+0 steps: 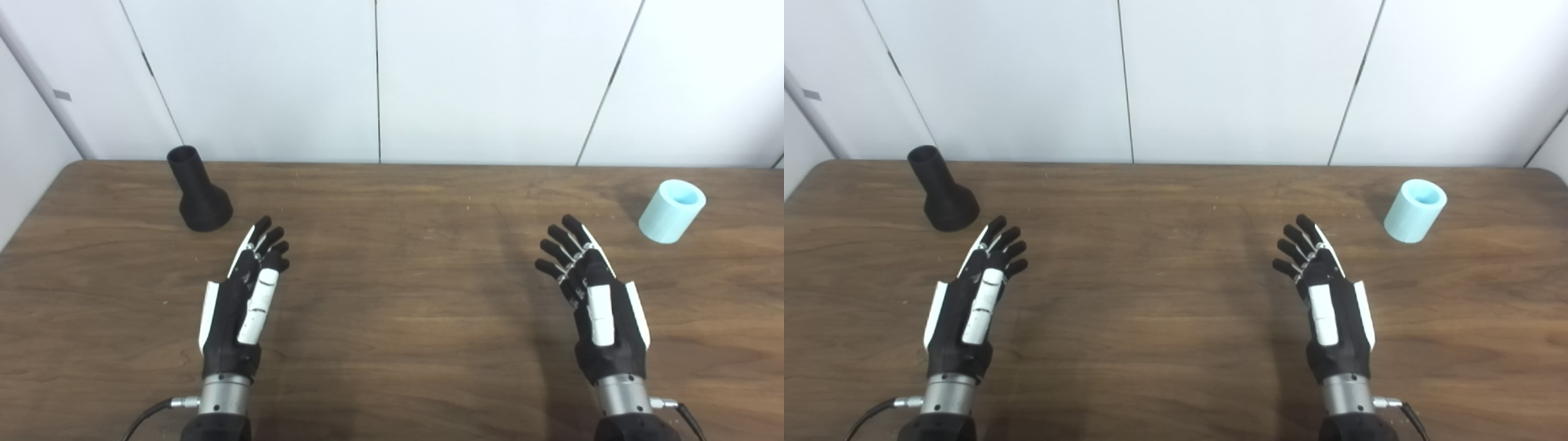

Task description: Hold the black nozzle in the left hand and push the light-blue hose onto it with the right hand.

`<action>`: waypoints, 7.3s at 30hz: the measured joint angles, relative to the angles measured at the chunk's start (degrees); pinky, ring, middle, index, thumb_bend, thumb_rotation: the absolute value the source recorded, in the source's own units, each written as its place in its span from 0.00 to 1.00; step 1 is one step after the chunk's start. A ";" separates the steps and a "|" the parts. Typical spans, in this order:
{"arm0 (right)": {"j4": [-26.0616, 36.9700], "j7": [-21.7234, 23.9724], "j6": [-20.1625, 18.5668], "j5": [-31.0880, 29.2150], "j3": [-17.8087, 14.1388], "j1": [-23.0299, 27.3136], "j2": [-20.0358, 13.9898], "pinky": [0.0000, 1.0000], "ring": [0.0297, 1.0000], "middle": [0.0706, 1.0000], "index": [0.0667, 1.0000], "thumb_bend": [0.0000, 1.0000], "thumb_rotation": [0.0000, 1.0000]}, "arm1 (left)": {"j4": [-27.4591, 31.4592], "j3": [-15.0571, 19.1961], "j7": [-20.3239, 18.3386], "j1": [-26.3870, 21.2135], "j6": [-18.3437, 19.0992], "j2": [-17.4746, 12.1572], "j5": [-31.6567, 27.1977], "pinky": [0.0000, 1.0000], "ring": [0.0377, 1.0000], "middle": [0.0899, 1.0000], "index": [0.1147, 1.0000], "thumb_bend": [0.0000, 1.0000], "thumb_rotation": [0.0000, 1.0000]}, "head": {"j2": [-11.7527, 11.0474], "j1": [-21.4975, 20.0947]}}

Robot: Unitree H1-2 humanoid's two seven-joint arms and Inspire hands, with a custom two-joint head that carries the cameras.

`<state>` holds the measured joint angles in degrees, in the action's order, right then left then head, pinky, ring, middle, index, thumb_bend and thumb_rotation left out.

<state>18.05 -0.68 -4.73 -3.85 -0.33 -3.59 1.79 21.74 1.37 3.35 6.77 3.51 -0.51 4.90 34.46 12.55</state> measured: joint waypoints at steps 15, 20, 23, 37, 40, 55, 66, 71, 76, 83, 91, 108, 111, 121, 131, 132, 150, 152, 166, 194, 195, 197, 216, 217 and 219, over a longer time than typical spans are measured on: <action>-5.99 3.07 5.15 -5.98 -3.58 -1.19 -4.18 0.75 0.84 0.87 0.91 0.58 0.92 | 7.83 1.66 0.31 -0.49 5.12 -0.48 2.63 0.81 0.86 0.88 0.87 0.54 0.56 | -6.42 8.80; -8.00 3.44 6.09 -6.09 -3.65 -0.76 -4.74 0.77 0.85 0.87 0.91 0.58 0.94 | 13.03 6.58 -0.02 -1.50 12.79 -5.21 8.17 0.81 0.86 0.87 0.86 0.57 0.32 | -7.57 12.14; -9.30 4.00 7.07 -6.65 -3.65 0.57 -4.75 0.78 0.86 0.88 0.92 0.57 0.95 | 15.29 9.40 0.01 -2.39 16.80 -7.92 11.72 0.82 0.86 0.87 0.85 0.60 0.27 | -8.27 14.59; -13.82 8.63 10.21 -10.71 -3.61 4.61 -5.82 0.87 0.93 0.95 0.98 0.52 1.00 | 9.98 14.72 0.62 -7.24 20.36 -15.11 18.98 0.84 0.89 0.88 0.84 0.75 0.28 | -9.59 22.78; -15.03 9.96 11.85 -11.04 -3.58 5.53 -6.29 0.87 0.93 0.96 0.99 0.51 1.00 | 7.04 14.49 -0.16 -8.14 22.71 -16.57 22.00 0.81 0.89 0.88 0.85 0.76 0.29 | -9.50 22.78; -15.65 11.05 12.13 -10.53 -3.41 6.10 -7.15 0.84 0.91 0.94 0.96 0.51 1.00 | -14.43 6.89 -3.72 -16.82 21.18 -26.32 27.79 0.82 0.88 0.91 0.90 0.83 0.38 | -8.62 18.91; -15.35 10.38 12.10 -9.95 -3.51 5.98 -7.19 0.80 0.89 0.91 0.95 0.55 1.00 | -30.45 1.03 -4.21 -27.31 17.52 -27.11 26.68 0.95 0.96 0.97 0.92 0.86 0.41 | -8.71 17.60; -15.05 9.46 12.00 -9.10 -3.58 5.75 -6.96 0.80 0.89 0.91 0.94 0.56 1.00 | -38.12 -1.81 -2.38 -32.25 16.43 -27.82 27.45 0.97 0.96 0.96 0.92 0.90 0.46 | -8.80 17.07; -14.97 9.10 11.99 -9.10 -3.65 5.68 -6.94 0.80 0.89 0.91 0.94 0.56 1.00 | -44.65 -5.27 -0.90 -36.74 15.52 -28.02 29.01 1.00 0.97 0.96 0.92 0.90 0.46 | -8.80 16.63; -14.80 8.82 11.84 -9.15 -3.76 5.55 -6.93 0.80 0.88 0.90 0.94 0.56 1.00 | -49.23 -7.26 1.67 -40.19 15.41 -27.99 29.42 1.00 0.99 0.97 0.91 0.91 0.46 | -8.54 16.10; -13.78 8.85 10.75 -10.06 -3.93 4.73 -6.92 0.80 0.88 0.89 0.94 0.56 1.00 | -51.28 -9.46 0.66 -40.69 18.12 -28.00 29.47 1.00 0.99 0.97 0.90 0.93 0.49 | -8.10 15.75; -13.75 7.67 10.93 -10.13 -4.51 4.71 -6.57 0.81 0.87 0.87 0.91 0.55 0.99 | -49.07 -11.48 -9.47 -41.32 23.02 -28.68 32.57 1.00 0.98 0.97 0.90 0.95 0.53 | -6.95 14.96; -13.77 7.16 11.20 -9.51 -4.81 4.73 -6.29 0.82 0.86 0.87 0.90 0.55 0.99 | -49.07 -10.84 -10.85 -41.46 23.04 -28.71 33.69 1.00 0.97 0.96 0.90 0.93 0.53 | -6.87 14.87; -13.78 6.98 11.95 -8.64 -5.12 4.70 -5.87 0.81 0.86 0.86 0.90 0.55 0.98 | -48.91 -10.29 -13.12 -41.91 23.04 -28.68 36.18 1.00 0.94 0.90 0.83 0.91 0.49 | -6.69 14.43; -13.89 6.97 12.04 -8.12 -5.33 4.72 -5.86 0.80 0.85 0.84 0.89 0.54 0.97 | -53.21 -7.73 -1.86 -42.56 16.16 -27.50 31.05 1.00 0.76 0.61 0.45 0.61 0.04 | -6.95 12.85; -13.97 6.97 12.06 -8.12 -5.34 4.79 -5.83 0.79 0.84 0.83 0.89 0.54 0.97 | -54.25 -7.70 -0.14 -42.91 15.13 -27.26 30.82 1.00 0.74 0.59 0.43 0.56 0.05 | -6.95 12.85; -13.98 7.08 12.81 -7.93 -5.45 4.83 -5.65 0.79 0.85 0.81 0.87 0.56 0.92 | -55.16 -9.02 11.39 -41.40 7.56 -26.10 29.41 0.97 0.67 0.45 0.40 0.52 0.00 | -6.78 11.01; -13.99 7.01 13.07 -7.43 -5.37 4.84 -5.56 0.79 0.85 0.81 0.87 0.57 0.92 | -51.84 -8.96 10.89 -40.19 8.33 -26.12 29.41 0.98 0.64 0.44 0.42 0.52 0.00 | -6.69 10.65; -13.66 6.24 12.87 -5.39 -4.86 4.62 -5.03 0.77 0.83 0.79 0.85 0.59 0.91 | -27.62 -9.27 2.75 -30.57 11.14 -24.76 29.40 1.00 0.72 0.47 0.39 0.52 0.00 | -5.64 6.79; -6.59 0.69 7.63 1.12 0.31 0.68 1.60 0.80 0.84 0.79 0.85 0.59 0.94 | -7.89 -20.97 -11.06 -16.98 6.20 -14.50 33.33 1.00 0.68 0.44 0.42 0.52 0.00 | -2.12 -6.31; -6.30 0.47 7.25 1.47 0.45 0.58 1.62 0.80 0.84 0.79 0.85 0.59 0.94 | -7.88 -21.43 -11.23 -16.72 5.81 -14.06 33.34 1.00 0.67 0.44 0.42 0.52 0.00 | -1.34 -7.79; -5.59 0.10 6.68 2.14 0.62 0.31 1.67 0.80 0.84 0.79 0.85 0.59 0.94 | -7.95 -22.23 -11.39 -16.45 4.72 -13.33 33.45 1.00 0.66 0.44 0.42 0.52 0.00 | -0.98 -8.59; 0.07 -1.57 2.03 2.84 1.06 -1.03 2.52 0.84 0.85 0.79 0.85 0.58 0.94 | -9.56 -27.65 -17.28 -17.70 0.98 -11.69 35.32 1.00 0.66 0.45 0.41 0.52 0.00 | 2.80 -12.29; 0.57 -1.59 1.79 2.87 1.02 -1.11 2.52 0.83 0.85 0.79 0.85 0.58 0.94 | -9.71 -27.78 -17.57 -17.80 0.89 -11.69 35.53 1.00 0.66 0.45 0.41 0.52 0.00 | 2.89 -12.46; 1.62 -1.69 1.48 2.88 0.84 -1.13 2.51 0.83 0.85 0.79 0.85 0.58 0.94 | -9.87 -28.01 -18.19 -18.04 0.90 -11.72 35.91 1.00 0.65 0.45 0.40 0.52 0.00 | 3.24 -12.64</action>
<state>19.67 -2.37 -3.25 -0.97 0.51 -4.72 4.30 11.87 -26.65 -14.85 -11.27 4.40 -12.23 40.81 37.70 -0.09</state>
